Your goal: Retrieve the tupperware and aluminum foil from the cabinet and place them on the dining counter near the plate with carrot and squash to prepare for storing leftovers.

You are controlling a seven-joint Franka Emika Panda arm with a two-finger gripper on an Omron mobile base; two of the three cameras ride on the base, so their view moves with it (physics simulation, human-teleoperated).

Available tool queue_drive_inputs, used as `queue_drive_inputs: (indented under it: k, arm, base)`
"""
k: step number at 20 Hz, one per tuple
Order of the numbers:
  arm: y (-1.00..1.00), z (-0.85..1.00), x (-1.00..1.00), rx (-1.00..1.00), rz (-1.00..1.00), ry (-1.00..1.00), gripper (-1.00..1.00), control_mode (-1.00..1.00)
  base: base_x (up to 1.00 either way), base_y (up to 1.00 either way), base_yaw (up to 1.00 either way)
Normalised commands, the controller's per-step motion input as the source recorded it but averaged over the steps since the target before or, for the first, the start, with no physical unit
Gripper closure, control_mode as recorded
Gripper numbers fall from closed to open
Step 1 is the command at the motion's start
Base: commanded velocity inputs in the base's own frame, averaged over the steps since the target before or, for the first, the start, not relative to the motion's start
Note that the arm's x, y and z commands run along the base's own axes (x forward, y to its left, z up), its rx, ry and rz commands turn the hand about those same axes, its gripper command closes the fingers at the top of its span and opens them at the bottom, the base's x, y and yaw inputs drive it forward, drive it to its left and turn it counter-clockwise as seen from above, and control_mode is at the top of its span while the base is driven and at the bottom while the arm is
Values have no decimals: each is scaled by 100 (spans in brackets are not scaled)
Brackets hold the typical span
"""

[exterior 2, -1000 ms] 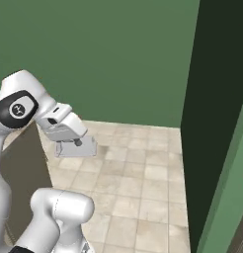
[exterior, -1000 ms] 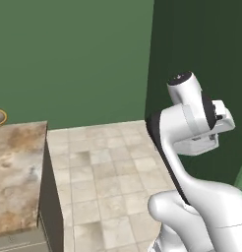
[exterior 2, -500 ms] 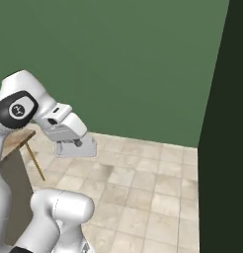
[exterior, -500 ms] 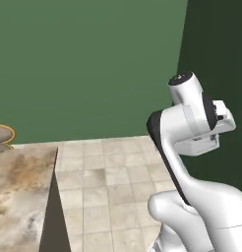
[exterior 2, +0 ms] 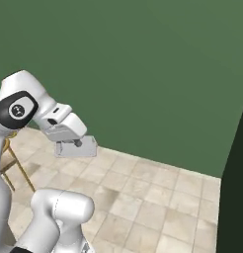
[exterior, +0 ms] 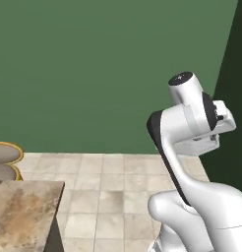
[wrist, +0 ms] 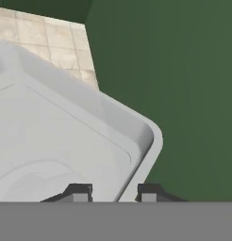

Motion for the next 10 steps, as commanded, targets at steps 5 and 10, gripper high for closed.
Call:
queue_drive_inputs:
  k: [5, 10]
  arm:
    - [0, 0, 0, 0, 0, 0, 100, 100]
    - [0, 0, 0, 0, 0, 0, 100, 100]
  base:
    - [100, -15, 37]
    - [100, -2, 47]
